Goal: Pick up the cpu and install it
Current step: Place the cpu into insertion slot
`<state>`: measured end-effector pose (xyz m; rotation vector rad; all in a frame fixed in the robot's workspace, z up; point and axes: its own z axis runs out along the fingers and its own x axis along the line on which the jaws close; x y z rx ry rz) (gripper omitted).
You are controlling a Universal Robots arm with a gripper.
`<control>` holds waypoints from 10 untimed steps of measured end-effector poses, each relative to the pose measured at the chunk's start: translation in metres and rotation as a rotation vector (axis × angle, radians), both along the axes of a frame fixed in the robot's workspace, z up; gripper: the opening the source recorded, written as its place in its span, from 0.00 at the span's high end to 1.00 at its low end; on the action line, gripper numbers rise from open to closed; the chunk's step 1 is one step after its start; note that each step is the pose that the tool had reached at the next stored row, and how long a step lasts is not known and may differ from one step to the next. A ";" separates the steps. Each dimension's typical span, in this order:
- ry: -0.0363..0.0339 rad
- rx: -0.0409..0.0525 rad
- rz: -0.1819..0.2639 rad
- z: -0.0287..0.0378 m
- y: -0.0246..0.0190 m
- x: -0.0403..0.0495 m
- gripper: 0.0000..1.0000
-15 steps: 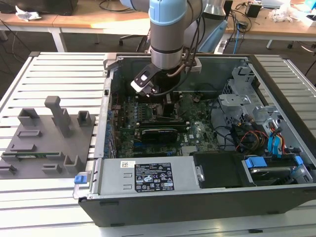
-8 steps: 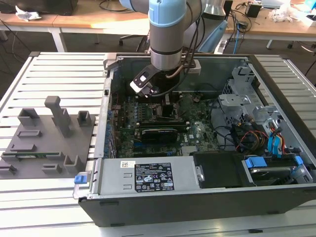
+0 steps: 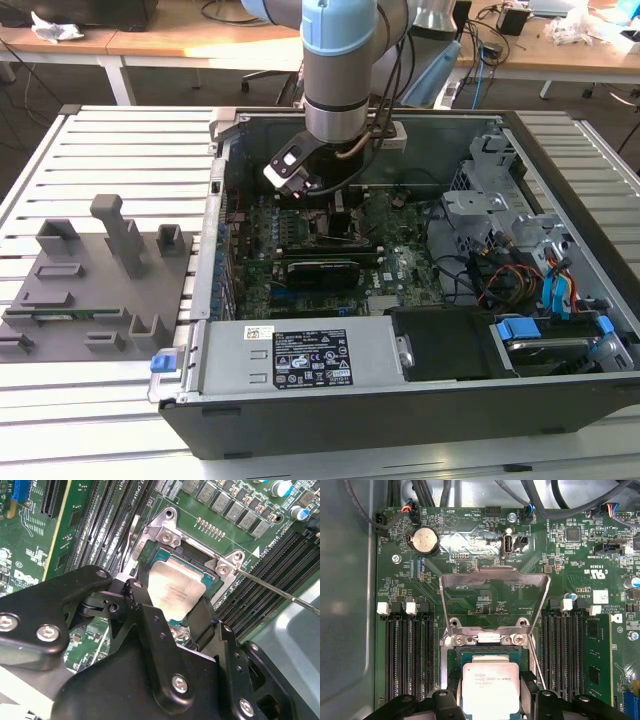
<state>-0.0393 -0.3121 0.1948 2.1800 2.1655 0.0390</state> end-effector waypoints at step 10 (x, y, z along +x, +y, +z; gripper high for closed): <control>-0.0001 0.0001 0.001 0.0000 0.0000 0.0000 0.38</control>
